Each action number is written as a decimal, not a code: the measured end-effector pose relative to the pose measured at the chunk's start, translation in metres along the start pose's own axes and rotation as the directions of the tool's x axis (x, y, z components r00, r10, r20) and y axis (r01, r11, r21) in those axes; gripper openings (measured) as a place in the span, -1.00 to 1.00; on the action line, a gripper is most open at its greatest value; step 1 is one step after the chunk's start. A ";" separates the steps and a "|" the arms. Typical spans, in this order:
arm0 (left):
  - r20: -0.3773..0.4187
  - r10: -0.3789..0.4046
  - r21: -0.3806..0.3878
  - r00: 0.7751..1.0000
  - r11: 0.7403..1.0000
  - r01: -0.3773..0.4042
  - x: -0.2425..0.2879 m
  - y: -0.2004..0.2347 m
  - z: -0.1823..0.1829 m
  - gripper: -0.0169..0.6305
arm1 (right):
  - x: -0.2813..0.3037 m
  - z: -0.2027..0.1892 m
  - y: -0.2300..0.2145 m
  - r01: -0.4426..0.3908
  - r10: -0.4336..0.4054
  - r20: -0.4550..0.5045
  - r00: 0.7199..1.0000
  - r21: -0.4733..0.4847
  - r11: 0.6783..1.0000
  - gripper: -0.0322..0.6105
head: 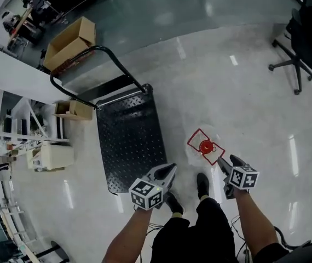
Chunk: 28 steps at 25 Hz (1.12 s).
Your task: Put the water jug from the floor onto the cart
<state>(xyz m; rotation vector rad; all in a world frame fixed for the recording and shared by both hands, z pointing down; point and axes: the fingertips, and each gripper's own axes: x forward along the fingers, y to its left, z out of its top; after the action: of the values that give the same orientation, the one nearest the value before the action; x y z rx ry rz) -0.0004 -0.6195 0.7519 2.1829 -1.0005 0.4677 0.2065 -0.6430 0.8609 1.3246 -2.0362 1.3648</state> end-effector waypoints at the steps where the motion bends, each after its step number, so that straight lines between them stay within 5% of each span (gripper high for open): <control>1: -0.011 0.008 -0.019 1.000 1.000 -0.008 0.010 0.006 -0.007 -0.94 | 0.010 -0.008 -0.011 0.016 -0.015 -0.019 1.000 0.011 1.000 -0.09; 12: -0.183 0.038 -0.213 0.982 0.974 -0.078 0.070 0.049 -0.084 -0.94 | 0.083 -0.072 -0.076 0.134 -0.107 -0.155 0.982 0.172 0.976 -0.09; 17: -0.223 0.051 -0.345 0.973 0.930 -0.128 0.078 0.063 -0.123 -0.94 | 0.110 -0.085 -0.091 0.146 -0.109 -0.161 0.981 0.241 0.960 -0.10; 20: -0.249 0.043 -0.355 0.967 0.925 -0.132 0.072 0.063 -0.140 -0.94 | 0.122 -0.088 -0.090 0.126 -0.085 -0.164 0.983 0.259 0.958 -0.11; 23: -0.283 0.045 -0.345 0.958 0.927 -0.145 0.062 0.065 -0.155 -0.94 | 0.129 -0.087 -0.090 0.129 -0.090 -0.146 0.985 0.281 0.951 -0.55; 28: -0.283 0.032 -0.335 0.959 0.933 -0.130 0.052 0.060 -0.157 -0.94 | 0.125 -0.069 -0.095 0.133 -0.105 -0.101 0.989 0.333 0.934 -0.70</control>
<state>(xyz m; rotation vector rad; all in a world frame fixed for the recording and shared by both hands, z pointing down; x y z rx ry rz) -0.0191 -0.5632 0.9179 1.7104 -0.9429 0.5648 0.2107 -0.6560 1.0324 1.4751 -1.6884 1.7380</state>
